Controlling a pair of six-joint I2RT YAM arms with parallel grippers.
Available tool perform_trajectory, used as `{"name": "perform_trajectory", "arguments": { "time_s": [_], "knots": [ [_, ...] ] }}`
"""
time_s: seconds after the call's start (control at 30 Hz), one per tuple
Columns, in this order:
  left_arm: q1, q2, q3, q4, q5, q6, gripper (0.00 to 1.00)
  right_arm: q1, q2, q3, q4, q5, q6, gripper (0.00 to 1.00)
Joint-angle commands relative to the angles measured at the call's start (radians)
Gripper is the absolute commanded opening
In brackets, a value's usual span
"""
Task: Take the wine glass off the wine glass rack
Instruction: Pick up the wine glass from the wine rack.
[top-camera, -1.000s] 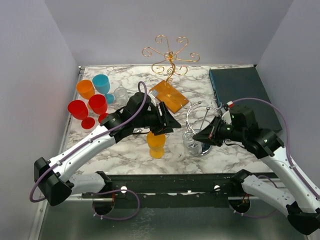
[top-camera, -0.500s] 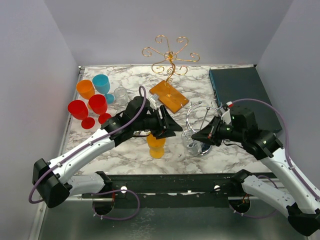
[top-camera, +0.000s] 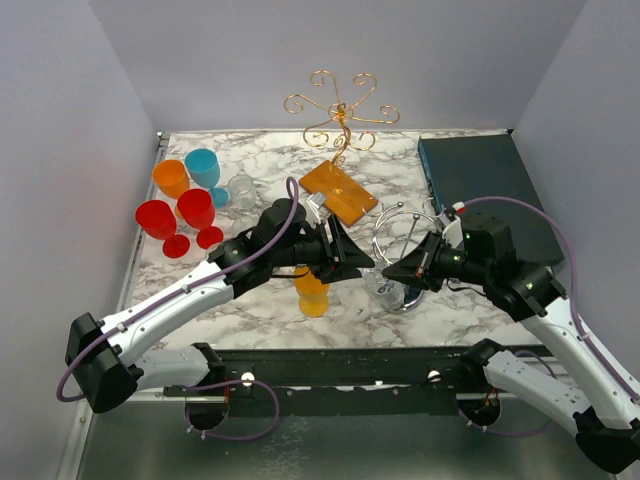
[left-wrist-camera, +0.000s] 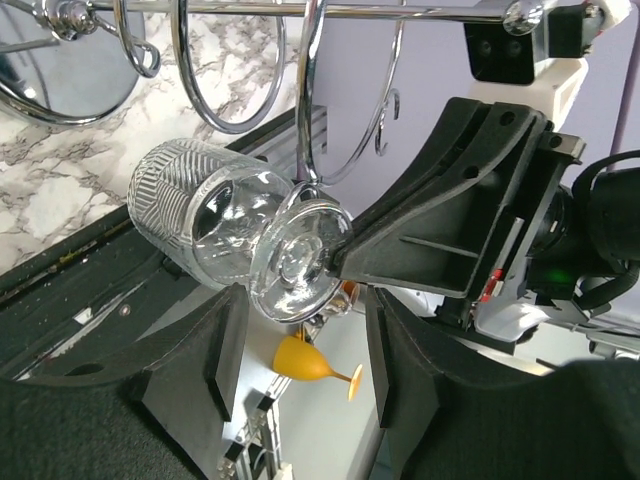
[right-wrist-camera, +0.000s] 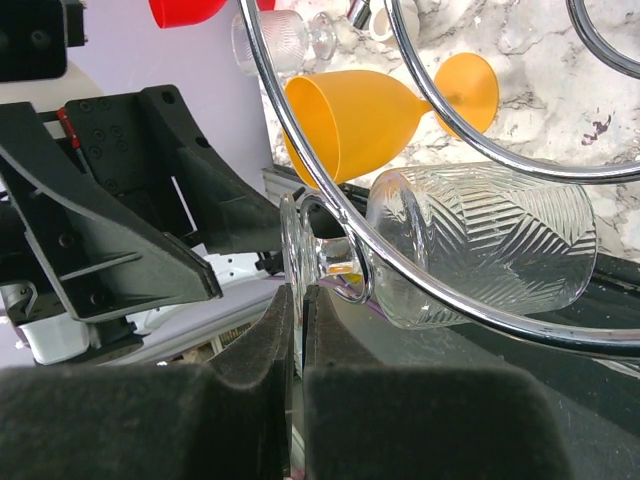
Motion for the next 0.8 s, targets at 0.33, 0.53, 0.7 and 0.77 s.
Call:
{"name": "perform_trajectory", "arguments": {
  "time_s": [0.33, 0.53, 0.7, 0.77],
  "knots": [
    [-0.048, 0.019, -0.056, 0.084, -0.01, -0.058, 0.48, 0.004, -0.028, -0.039, 0.104, -0.063, -0.03, 0.01],
    [-0.056, 0.025, -0.059, 0.1, -0.008, -0.067, 0.33, 0.005, -0.009, -0.031, 0.104, -0.082, -0.056, 0.0],
    [-0.058, 0.014, -0.057, 0.099, -0.003, -0.067, 0.28, 0.005, 0.011, -0.025, 0.1, -0.1, -0.085, 0.01],
    [-0.058, 0.009, -0.057, 0.095, 0.0, -0.068, 0.26, 0.005, 0.02, -0.016, 0.091, -0.105, -0.102, 0.01]
  ]
}}
